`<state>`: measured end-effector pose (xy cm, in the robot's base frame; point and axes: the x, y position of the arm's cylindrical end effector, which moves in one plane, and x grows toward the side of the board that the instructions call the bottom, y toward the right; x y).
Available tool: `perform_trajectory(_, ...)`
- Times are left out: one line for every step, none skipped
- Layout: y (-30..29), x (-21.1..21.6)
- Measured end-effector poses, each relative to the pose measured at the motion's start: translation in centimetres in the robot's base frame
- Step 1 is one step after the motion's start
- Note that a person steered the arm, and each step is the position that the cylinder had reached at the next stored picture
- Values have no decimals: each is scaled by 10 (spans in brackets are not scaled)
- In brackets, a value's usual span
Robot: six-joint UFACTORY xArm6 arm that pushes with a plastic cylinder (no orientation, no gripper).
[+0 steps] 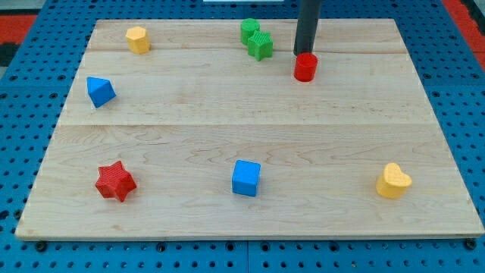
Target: Push the red circle down and towards the left
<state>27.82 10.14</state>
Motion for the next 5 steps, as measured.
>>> perform_trajectory(1, 15)
perform_trajectory(-95, 61)
perform_trajectory(-108, 72)
perform_trajectory(-82, 26)
perform_trajectory(26, 27)
